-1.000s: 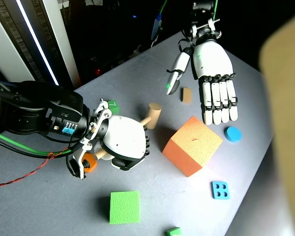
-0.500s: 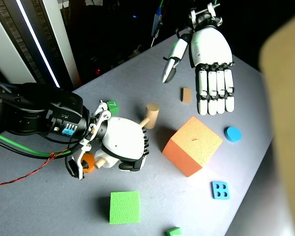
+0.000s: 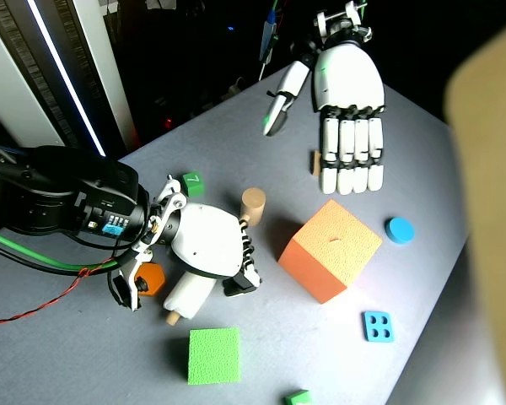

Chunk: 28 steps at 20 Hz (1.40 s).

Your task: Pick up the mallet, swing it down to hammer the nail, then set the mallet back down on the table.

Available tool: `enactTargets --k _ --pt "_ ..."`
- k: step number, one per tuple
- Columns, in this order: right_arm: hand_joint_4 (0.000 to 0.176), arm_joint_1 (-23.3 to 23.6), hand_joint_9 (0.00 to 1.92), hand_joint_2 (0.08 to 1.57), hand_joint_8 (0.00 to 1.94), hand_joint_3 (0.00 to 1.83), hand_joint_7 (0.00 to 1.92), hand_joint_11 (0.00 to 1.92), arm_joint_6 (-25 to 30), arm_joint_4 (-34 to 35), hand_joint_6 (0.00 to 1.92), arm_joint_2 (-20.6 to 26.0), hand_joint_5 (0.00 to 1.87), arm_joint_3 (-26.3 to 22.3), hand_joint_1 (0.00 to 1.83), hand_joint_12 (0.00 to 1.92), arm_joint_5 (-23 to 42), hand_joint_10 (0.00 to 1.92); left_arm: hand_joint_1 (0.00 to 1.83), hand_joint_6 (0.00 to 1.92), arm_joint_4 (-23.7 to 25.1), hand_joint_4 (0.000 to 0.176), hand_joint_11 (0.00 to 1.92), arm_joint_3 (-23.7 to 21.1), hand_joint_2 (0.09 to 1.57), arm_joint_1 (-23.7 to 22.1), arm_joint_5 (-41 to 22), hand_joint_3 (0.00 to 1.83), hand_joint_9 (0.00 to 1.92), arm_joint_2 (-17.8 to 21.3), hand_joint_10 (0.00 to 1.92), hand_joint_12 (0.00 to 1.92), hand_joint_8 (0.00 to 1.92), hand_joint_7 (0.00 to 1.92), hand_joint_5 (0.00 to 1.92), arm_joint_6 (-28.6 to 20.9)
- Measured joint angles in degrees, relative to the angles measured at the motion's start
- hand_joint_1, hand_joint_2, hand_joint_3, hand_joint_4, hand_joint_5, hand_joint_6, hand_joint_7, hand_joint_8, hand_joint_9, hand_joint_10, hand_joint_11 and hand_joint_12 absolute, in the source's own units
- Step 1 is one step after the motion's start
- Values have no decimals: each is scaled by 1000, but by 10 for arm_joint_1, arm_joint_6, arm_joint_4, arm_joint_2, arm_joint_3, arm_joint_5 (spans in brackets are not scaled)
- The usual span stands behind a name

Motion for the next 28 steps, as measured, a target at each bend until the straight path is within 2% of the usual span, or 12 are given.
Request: enactTargets --k 3,6,7,10,14,17,19,21,27,28 --pt "0 4 846 1298 120 0 1039 502 4 0 113 11 976 -7 515 1385 -2 505 0 0 0 0 0 0 1180 0 0 0 105 0 1 142 0 137 133 0" --pt "0 19 906 1325 25 0 1035 538 27 3 29 32 960 -14 442 1214 -7 303 0 3 -1 0 0 0 1181 3 -4 1 133 0 3 236 2 162 158 3" --pt "0 31 922 1317 13 1 1029 520 30 2 20 43 959 -19 445 1210 -7 254 0 0 0 0 0 -1 1177 6 -6 0 132 0 1 221 1 162 153 3" --pt "0 60 904 1303 0 0 996 476 35 0 1 79 922 -38 445 1198 -2 221 0 0 1 0 0 -3 1174 11 -10 0 118 0 1 192 1 138 128 4" --pt "0 80 753 1286 0 0 867 248 35 1 0 147 794 -79 465 1187 -12 121 0 0 0 0 0 -3 1175 12 -13 1 121 0 0 203 0 148 140 4" --pt "0 102 769 1286 5 0 852 293 36 0 0 187 757 -97 459 1197 -24 122 0 3 0 0 0 -3 1177 14 -21 1 147 0 5 245 4 172 161 4" --pt "0 122 755 1289 0 0 834 274 38 0 0 202 728 -103 457 1184 -32 112 0 0 0 0 0 -6 1175 16 -26 0 125 0 1 196 1 153 139 5" --pt "0 134 746 1279 3 0 828 255 26 0 3 209 731 -104 481 1178 -35 103 0 3 0 0 0 -8 1181 17 -28 3 141 0 5 229 5 167 147 5" --pt "0 168 751 1288 1 2 812 243 -11 1 3 219 726 -115 472 1186 10 99 0 3 11 0 0 -16 1179 22 -35 0 144 1 1 258 2 176 165 7" --pt "0 168 769 1279 9 0 830 252 -11 2 15 219 755 -116 486 1192 7 109 0 1 17 0 0 -16 1183 25 -37 1 123 1 1 213 2 157 151 7"
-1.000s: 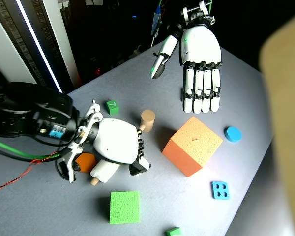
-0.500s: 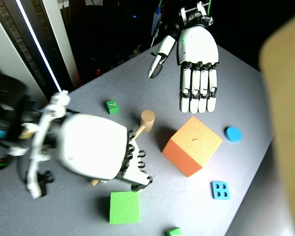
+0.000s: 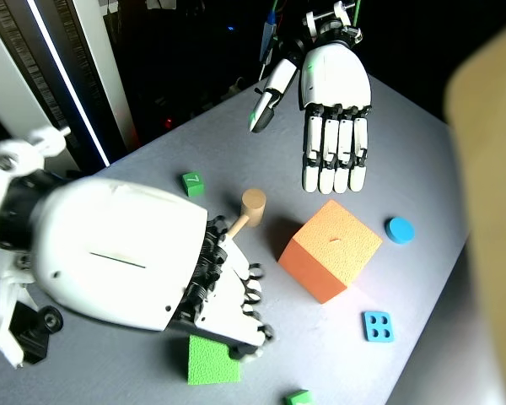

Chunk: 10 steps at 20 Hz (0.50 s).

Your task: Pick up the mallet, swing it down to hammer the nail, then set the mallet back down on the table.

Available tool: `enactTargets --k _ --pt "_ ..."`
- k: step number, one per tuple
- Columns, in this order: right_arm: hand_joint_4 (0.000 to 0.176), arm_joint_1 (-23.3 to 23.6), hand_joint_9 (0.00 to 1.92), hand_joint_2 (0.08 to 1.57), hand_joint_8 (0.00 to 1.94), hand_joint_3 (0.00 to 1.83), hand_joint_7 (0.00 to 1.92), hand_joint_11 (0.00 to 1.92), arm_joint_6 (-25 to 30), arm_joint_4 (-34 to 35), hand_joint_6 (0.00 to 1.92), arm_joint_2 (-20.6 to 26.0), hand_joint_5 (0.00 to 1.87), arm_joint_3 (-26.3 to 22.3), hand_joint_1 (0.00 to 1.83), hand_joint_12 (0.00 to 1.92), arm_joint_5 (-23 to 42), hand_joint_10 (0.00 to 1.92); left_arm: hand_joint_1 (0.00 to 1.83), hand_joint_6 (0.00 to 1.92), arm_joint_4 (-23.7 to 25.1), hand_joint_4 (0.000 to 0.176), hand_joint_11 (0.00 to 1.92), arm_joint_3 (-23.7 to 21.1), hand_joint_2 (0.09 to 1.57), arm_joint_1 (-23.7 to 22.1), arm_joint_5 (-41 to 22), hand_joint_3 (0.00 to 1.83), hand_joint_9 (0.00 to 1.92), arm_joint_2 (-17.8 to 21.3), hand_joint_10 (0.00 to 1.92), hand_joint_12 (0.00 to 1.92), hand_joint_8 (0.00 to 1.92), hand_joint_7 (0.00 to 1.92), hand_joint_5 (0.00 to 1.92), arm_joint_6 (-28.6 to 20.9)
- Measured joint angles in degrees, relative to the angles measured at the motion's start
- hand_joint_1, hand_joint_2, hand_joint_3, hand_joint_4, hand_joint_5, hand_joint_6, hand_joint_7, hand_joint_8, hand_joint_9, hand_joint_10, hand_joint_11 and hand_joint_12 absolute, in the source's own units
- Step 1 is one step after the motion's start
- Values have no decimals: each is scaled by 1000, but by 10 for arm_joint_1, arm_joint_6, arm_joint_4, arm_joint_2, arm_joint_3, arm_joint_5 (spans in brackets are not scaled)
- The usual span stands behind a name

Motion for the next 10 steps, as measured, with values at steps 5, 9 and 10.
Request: enactTargets --k 5,9,10 --pt "0 0 662 1251 192 4 832 279 12 0 333 0 660 -3 464 1313 10 593 0 8 1 0 0 -1 1200 12 -2 0 453 0 14 644 9 496 392 4" --pt "0 0 406 1273 1739 2 406 275 28 1 1536 0 357 -3 437 1756 14 1726 0 1483 2 0 80 -16 1272 13 -6 0 275 0 1629 1702 1604 261 238 6" --pt "0 0 406 1273 1739 2 406 275 30 1 1536 0 357 -3 437 1756 17 1726 0 1483 3 0 80 -17 1272 12 -6 0 275 0 1629 1702 1604 261 238 6"
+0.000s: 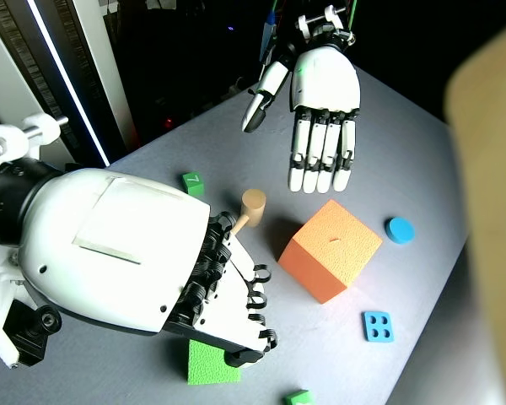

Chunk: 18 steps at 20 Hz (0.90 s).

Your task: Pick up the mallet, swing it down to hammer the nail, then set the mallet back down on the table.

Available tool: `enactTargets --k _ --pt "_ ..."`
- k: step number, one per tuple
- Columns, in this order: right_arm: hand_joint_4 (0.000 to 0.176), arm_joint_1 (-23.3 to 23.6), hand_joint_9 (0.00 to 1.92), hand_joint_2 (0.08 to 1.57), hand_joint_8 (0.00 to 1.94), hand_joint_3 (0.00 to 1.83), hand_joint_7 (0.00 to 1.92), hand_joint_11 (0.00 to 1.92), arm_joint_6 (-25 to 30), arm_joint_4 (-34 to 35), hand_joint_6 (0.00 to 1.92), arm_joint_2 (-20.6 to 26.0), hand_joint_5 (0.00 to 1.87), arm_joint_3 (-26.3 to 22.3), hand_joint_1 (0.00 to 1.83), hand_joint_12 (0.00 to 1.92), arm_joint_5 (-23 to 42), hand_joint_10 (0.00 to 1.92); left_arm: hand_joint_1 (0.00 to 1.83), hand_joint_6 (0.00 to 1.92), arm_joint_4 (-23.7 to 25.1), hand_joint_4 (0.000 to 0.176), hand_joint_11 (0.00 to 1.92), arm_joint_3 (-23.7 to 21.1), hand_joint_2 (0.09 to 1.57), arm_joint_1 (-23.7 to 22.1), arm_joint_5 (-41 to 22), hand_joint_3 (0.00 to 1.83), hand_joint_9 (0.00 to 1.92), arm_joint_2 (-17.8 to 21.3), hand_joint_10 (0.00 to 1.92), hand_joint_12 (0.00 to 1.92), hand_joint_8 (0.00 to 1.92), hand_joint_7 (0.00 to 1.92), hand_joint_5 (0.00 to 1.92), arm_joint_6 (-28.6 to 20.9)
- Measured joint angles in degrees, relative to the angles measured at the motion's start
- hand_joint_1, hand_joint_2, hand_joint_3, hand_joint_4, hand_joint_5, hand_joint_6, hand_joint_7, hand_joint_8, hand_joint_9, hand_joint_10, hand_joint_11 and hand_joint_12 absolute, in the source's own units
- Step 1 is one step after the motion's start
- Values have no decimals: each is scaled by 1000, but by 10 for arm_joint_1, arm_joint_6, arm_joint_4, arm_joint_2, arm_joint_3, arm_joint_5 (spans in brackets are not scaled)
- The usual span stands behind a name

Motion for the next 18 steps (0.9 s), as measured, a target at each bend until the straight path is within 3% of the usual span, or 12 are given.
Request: enactTargets --k 1,3,4,5,6,7,8,9,10,11,13,18 --pt "0 0 469 1224 1933 0 404 485 1 0 1883 0 302 -1 562 1914 9 1913 35 1670 -1 0 312 -4 1277 -7 3 0 189 0 1909 1912 1885 67 181 0" --pt "0 0 525 1200 1939 0 410 616 22 -28 1913 -2 311 -1 617 1920 20 1919 82 1650 -3 0 378 -6 1273 -16 -1 0 261 0 1919 1919 1914 169 290 0" --pt "0 -2 633 1162 1941 0 486 816 66 -85 1921 -2 431 -1 640 1921 23 1921 122 1896 -4 0 571 -10 1293 -22 -4 0 519 0 1921 1921 1921 579 578 0" --pt "0 -4 744 1153 1941 0 597 957 97 -118 1921 -2 531 -1 623 1921 26 1921 183 1916 -2 0 724 -13 1302 -29 -3 1 728 0 1921 1921 1921 823 783 0" --pt "0 -5 1041 1182 1941 3 969 1268 101 -128 1921 -2 908 -2 511 1921 27 1921 191 1918 -1 0 1068 -14 1308 -35 -4 1 1075 0 1921 1921 1921 1131 1054 0" --pt "0 -8 1320 1188 1941 2 1226 1510 103 -129 1921 0 1126 -2 442 1921 27 1921 236 1920 -2 0 1250 -17 1301 -42 -2 2 1252 0 1921 1921 1921 1287 1215 3" --pt "0 -9 1522 1191 1941 0 1433 1686 103 -128 1921 1 1335 -2 386 1921 26 1921 367 1921 -2 44 1372 -20 1281 -51 5 4 1373 -1 1921 1921 1921 1395 1302 6" --pt "97 -9 1605 1212 1941 1 1517 1758 103 -128 1921 2 1418 -2 385 1921 25 1921 436 1921 -2 150 1415 -22 1302 -57 9 1 1417 -1 1921 1921 1921 1433 1330 8" --pt "160 -9 1663 1269 1941 6 1575 1808 103 -129 1921 3 1480 -2 455 1921 26 1921 636 1921 -4 171 1470 -27 1322 -65 12 1 1469 -1 1921 1921 1921 1479 1391 12" --pt "173 -8 1674 1335 1941 27 1587 1817 103 -132 1921 3 1507 -2 456 1921 27 1921 839 1921 -4 175 1502 -30 1330 -71 16 0 1503 -2 1921 1921 1921 1495 1403 14" --pt "176 -9 1701 1409 1941 32 1627 1846 106 -139 1921 3 1534 -2 620 1921 25 1921 1116 1921 -2 176 1534 -33 1323 -77 18 0 1549 -3 1921 1921 1921 1511 1391 19" --pt "176 -17 1689 1432 1941 13 1582 1846 183 -259 1921 3 1472 -2 783 1921 21 1921 1133 1921 -5 176 1501 -33 1306 -76 21 0 1514 -4 1921 1921 1921 1480 1343 21"
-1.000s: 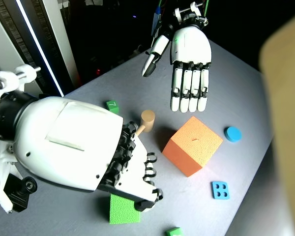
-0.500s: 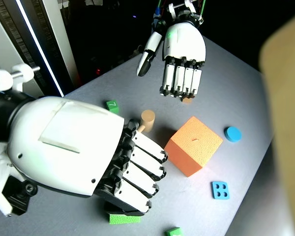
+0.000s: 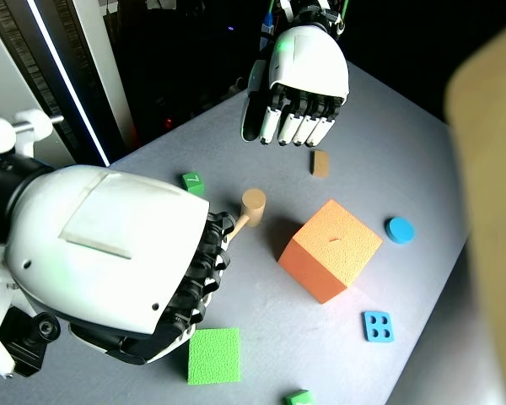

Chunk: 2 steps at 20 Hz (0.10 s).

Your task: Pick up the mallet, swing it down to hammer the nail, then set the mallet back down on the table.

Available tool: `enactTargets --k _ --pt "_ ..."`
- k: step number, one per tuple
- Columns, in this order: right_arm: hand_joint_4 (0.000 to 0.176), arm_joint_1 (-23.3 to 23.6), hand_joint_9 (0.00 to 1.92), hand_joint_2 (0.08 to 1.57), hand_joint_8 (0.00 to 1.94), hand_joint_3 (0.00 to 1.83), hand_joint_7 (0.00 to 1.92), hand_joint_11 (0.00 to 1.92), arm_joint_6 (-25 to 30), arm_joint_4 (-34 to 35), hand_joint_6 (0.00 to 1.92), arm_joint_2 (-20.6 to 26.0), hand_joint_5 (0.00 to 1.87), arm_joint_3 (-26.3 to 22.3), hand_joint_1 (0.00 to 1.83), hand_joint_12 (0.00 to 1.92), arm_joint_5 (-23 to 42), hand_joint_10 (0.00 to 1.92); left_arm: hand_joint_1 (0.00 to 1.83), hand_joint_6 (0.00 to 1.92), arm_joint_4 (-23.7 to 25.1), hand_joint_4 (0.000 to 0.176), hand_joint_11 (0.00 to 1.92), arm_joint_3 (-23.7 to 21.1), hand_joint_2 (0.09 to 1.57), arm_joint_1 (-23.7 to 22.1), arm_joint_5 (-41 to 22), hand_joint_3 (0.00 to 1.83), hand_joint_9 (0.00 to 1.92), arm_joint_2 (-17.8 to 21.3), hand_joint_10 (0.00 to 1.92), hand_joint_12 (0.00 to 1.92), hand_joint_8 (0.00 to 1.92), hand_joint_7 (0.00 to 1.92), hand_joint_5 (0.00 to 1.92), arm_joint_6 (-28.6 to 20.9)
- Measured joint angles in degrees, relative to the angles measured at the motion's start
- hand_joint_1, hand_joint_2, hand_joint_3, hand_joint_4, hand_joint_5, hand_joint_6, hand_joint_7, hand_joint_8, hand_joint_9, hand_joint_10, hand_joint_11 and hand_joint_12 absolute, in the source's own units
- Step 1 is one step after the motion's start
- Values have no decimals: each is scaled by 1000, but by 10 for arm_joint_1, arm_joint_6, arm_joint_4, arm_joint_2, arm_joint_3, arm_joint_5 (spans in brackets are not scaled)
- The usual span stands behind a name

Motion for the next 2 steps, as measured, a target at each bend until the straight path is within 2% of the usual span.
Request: enactTargets --k 2 --pt "176 -5 1666 1440 1941 8 1555 1828 55 -76 1921 7 1447 0 773 1921 -2 1921 1146 1921 1 176 1463 0 1298 0 0 0 1487 0 1921 1921 1921 1459 1323 0"
